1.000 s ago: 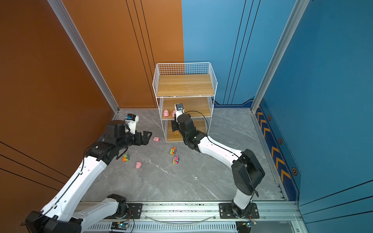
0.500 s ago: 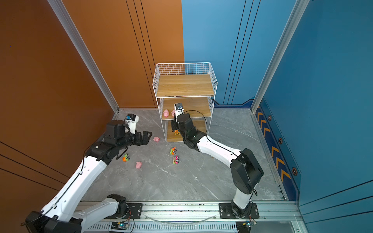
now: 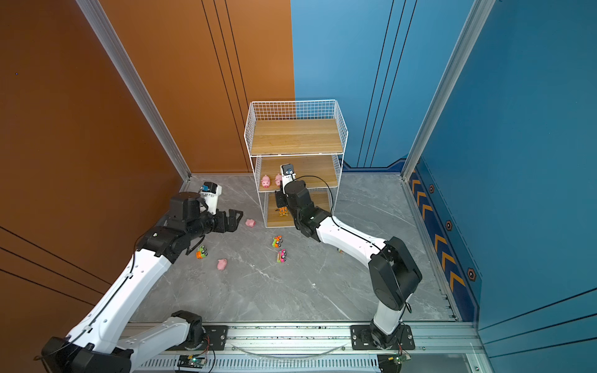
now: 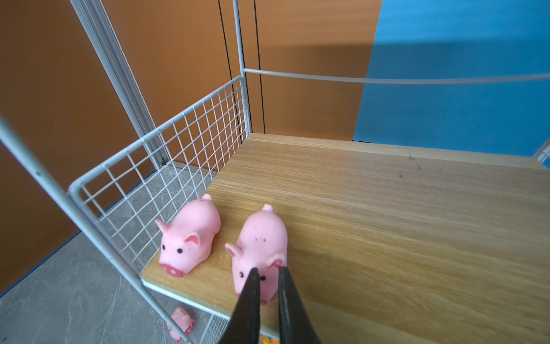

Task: Place and organize the plastic toys onto the shelf
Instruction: 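Withdraw the right gripper from the shelf down toward the floor toys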

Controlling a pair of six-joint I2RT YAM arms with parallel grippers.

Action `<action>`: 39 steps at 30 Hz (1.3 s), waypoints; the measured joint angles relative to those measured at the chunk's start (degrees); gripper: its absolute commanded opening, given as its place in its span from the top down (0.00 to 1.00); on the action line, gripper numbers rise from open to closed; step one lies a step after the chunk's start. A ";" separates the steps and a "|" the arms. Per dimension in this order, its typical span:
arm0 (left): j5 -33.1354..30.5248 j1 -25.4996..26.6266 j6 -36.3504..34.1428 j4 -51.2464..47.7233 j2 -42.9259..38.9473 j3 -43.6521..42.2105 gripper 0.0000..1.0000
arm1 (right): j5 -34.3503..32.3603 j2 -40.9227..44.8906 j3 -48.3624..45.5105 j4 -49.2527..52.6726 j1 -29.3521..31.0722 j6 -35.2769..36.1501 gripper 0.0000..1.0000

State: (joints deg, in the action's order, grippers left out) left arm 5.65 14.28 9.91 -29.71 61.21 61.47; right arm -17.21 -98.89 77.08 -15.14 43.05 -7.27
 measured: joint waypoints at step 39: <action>-17.42 1.29 24.98 -11.28 19.08 -13.99 0.12 | 14.05 38.75 -46.84 5.68 9.38 -4.44 0.38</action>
State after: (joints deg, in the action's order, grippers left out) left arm -11.77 15.57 34.89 -40.99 80.29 47.48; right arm -3.16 -60.14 30.24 -9.45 52.42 -11.70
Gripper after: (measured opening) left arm 0.902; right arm 0.615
